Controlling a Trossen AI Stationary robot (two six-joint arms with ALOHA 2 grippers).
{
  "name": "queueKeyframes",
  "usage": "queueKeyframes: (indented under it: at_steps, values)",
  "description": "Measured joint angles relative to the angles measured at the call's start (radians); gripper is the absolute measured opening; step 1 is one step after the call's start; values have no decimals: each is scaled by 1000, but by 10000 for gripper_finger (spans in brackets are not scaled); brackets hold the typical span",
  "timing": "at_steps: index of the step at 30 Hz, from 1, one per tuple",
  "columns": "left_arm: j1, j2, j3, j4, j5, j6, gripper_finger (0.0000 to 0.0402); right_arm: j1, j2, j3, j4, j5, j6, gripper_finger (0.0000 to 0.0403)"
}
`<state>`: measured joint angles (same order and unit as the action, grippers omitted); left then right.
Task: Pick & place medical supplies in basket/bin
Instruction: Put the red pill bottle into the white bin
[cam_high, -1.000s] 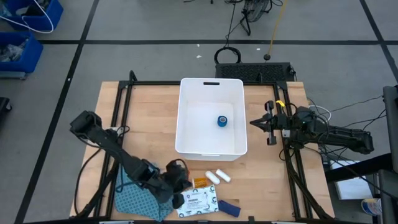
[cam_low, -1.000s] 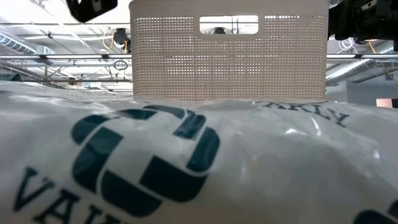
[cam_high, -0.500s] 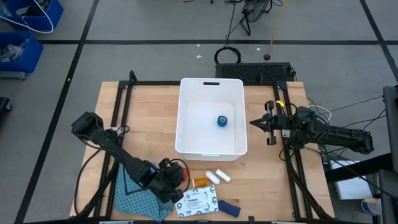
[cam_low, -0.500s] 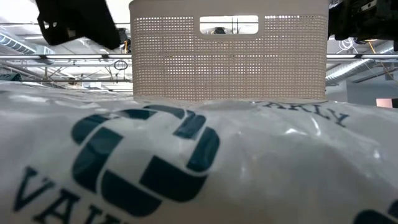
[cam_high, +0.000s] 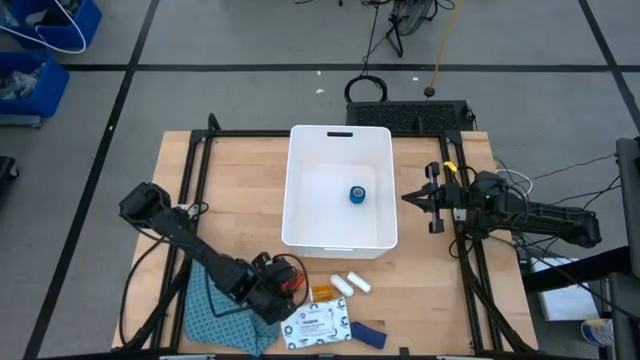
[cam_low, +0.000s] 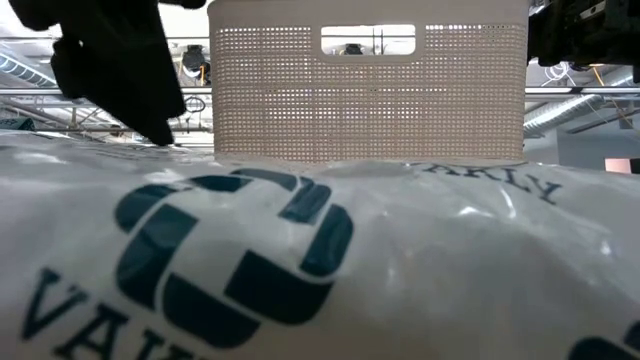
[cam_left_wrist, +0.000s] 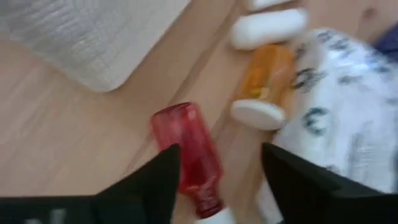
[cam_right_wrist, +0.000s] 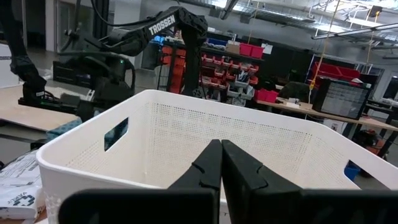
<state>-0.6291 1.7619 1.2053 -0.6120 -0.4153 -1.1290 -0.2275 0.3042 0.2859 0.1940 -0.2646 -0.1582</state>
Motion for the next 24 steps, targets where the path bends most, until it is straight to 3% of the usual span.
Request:
queueKeyframes:
  at_steps: [5,9,24]
  values:
    - [10,0,0,-18,14,5,328,0,0,0,0,0,0,0]
    - [12,1,0,-20,14,20,362,0,0,0,0,0,0,0]
    - [12,47,-1,-15,7,66,333,0,0,0,0,0,0,0]
